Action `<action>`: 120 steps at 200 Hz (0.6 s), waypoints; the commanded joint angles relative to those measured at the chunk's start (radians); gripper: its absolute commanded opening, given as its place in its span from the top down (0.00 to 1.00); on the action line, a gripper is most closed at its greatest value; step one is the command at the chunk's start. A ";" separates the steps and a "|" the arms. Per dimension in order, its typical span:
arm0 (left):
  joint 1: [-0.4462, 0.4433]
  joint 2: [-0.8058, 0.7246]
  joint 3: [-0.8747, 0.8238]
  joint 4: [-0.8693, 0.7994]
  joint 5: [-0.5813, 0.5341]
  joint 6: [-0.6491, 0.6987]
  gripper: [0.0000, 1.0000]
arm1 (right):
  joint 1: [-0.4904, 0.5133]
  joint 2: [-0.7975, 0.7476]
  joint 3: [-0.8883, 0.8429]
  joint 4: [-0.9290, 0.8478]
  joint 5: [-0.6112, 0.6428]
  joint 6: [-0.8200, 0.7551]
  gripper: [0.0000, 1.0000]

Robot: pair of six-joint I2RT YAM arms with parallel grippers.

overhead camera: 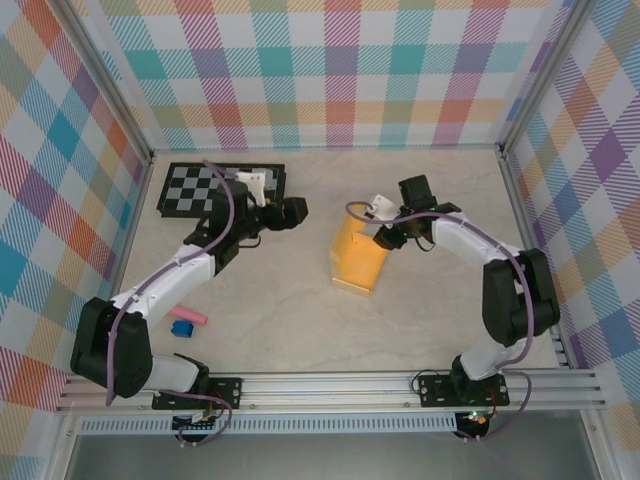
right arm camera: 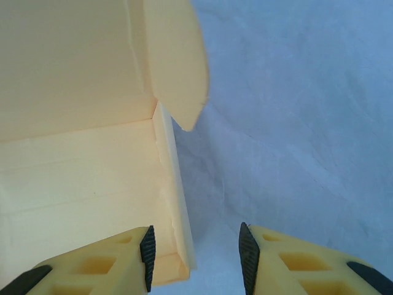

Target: Fold the paper box

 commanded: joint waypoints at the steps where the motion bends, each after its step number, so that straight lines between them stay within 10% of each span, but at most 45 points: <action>1: -0.024 -0.007 0.138 -0.206 0.156 0.037 0.00 | -0.060 -0.109 -0.066 0.053 -0.088 0.143 0.57; 33: -0.175 0.084 0.326 -0.548 0.016 0.228 0.02 | -0.168 -0.244 -0.150 0.225 0.065 0.507 0.45; 61: -0.278 0.172 0.415 -0.710 -0.151 0.240 0.06 | -0.269 -0.218 -0.033 -0.042 0.209 1.034 0.25; 120: -0.404 0.356 0.608 -0.894 -0.495 0.228 0.15 | -0.341 -0.028 0.075 -0.179 -0.159 1.153 0.28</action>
